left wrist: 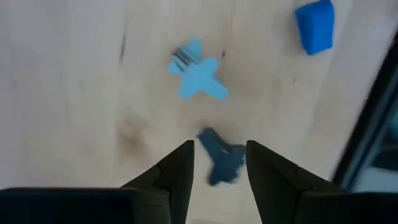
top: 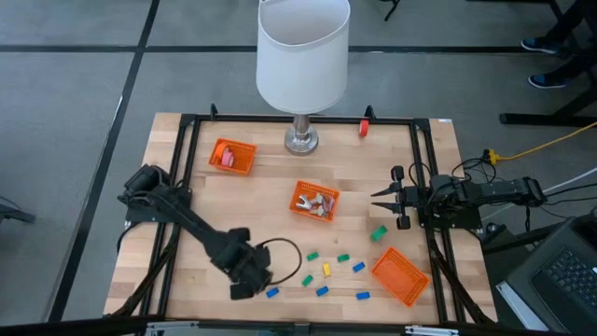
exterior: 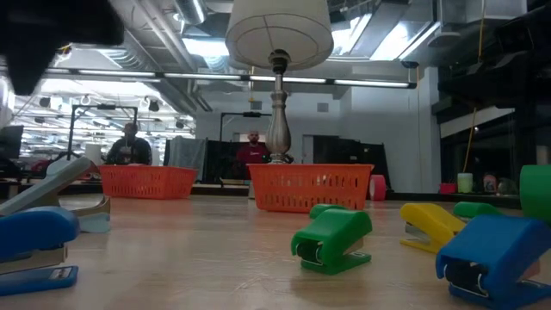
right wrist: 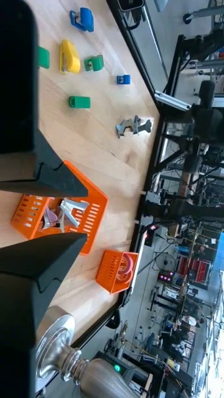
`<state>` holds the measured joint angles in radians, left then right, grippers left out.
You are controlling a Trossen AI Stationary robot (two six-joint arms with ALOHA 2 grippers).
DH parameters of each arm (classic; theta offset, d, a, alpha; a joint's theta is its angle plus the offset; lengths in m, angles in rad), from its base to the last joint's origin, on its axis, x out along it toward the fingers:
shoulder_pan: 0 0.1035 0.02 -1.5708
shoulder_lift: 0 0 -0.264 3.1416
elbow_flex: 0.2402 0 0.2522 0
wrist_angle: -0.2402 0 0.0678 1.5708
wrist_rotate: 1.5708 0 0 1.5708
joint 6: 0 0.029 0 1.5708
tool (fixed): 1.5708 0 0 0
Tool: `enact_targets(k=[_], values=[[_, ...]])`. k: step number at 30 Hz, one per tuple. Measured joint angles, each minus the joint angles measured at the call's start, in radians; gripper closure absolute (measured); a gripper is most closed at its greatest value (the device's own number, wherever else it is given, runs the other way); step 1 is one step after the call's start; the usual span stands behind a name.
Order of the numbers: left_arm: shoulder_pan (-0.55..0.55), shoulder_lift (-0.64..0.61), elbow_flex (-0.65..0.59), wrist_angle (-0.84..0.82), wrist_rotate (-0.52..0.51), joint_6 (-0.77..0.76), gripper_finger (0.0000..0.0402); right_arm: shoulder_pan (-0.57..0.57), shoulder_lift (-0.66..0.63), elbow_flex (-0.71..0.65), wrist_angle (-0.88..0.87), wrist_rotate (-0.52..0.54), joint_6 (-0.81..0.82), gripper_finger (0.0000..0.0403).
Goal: Pick and place Stapler, Stapler remover, tape
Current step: Put the black staple remover into the middle orange bin
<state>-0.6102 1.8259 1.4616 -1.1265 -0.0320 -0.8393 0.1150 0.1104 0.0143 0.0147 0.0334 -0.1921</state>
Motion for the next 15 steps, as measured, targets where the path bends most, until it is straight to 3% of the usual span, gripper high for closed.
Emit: enact_targets(k=[5, 15], values=[[-0.017, 0.000, 0.000, 0.002, -0.073, -0.230, 0.0261, 0.000, 0.000, 0.000, 0.000, 0.000, 0.000, 0.0297], [-0.014, 0.051, 0.000, 0.001, -0.047, -0.329, 0.0258, 0.000, 0.000, 0.000, 0.000, 0.000, 0.000, 0.0297]])
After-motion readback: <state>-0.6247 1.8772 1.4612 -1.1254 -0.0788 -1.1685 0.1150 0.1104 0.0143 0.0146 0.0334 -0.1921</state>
